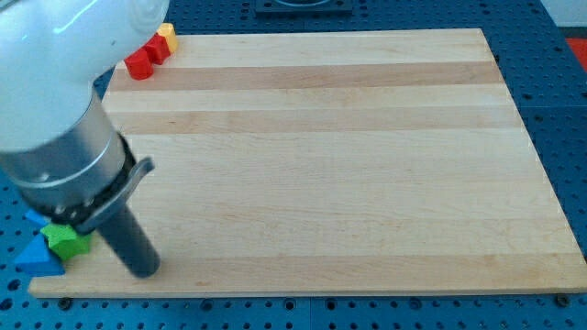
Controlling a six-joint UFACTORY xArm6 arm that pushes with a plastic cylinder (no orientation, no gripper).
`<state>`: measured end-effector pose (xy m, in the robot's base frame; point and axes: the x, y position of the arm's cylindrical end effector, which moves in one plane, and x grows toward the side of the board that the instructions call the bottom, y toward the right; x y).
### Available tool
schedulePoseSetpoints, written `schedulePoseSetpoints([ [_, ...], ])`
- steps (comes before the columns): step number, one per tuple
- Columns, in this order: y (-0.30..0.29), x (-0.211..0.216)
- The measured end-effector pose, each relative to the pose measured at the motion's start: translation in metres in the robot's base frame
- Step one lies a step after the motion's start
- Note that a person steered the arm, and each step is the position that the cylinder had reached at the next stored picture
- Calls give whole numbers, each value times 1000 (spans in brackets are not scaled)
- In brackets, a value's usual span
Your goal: Push the green blocks towards up
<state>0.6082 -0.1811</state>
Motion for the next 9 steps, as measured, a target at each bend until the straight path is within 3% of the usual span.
schedulePoseSetpoints([
  [4,-83,2],
  [8,-85,-57],
  [9,-35,-55],
])
